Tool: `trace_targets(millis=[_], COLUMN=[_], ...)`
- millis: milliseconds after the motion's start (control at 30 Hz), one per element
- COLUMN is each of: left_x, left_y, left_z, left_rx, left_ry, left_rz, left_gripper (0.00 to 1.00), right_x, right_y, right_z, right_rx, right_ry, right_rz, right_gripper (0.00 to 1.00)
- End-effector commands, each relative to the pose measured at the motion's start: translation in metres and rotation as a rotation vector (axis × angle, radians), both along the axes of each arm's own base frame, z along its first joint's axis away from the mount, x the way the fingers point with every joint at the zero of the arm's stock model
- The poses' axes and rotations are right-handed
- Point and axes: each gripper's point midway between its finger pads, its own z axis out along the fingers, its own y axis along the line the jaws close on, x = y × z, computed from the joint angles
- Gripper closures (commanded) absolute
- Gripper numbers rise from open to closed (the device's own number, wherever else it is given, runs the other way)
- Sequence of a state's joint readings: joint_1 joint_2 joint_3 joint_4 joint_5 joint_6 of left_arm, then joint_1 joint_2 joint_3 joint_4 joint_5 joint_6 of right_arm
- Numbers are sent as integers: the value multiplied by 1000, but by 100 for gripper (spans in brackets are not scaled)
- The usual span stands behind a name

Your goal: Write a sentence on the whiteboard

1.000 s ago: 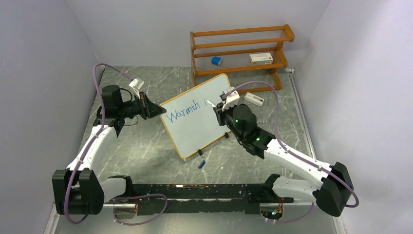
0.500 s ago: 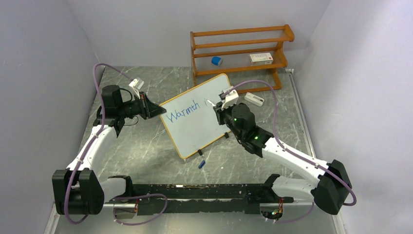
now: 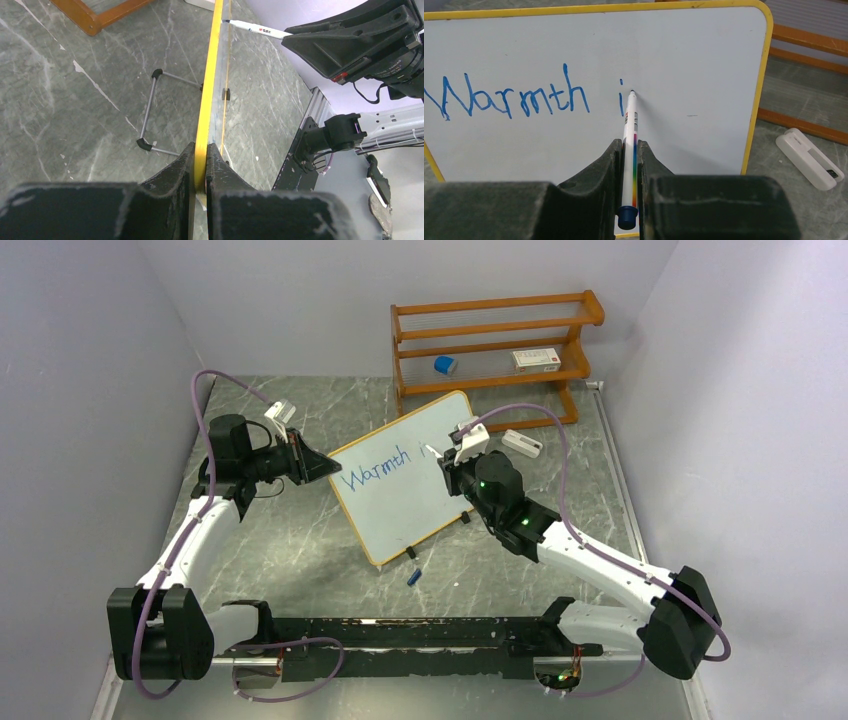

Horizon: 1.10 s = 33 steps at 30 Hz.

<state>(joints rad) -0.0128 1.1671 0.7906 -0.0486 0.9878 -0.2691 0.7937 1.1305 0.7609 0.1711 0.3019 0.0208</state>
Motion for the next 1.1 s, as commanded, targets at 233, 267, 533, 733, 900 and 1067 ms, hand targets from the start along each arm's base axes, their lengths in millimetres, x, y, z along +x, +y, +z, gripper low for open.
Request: trace_targets(millis=[233, 267, 533, 733, 900, 1067], left_x=[10, 10, 10, 10, 10, 10], left_y=[10, 10, 11, 11, 11, 11], left_z=[-16, -16, -15, -16, -16, -16], left_rx=[52, 53, 53, 53, 54, 55], left_ry=[22, 22, 19, 20, 19, 20], left_rz=[57, 57, 59, 58, 59, 58], left_gripper=[95, 95, 95, 95, 95, 95], right_x=[-2, -3, -8, -10, -11, -11], right_y=[-5, -4, -7, -9, -10, -9], right_z=[-5, -6, -11, -13, -15, -15], right_rx=[-14, -16, -26, -31, -37, -35], right_ry=[30, 34, 55, 65, 72, 72], right_rz=[-4, -1, 5, 3, 5, 10], right_gripper=[100, 100, 100, 100, 100, 100])
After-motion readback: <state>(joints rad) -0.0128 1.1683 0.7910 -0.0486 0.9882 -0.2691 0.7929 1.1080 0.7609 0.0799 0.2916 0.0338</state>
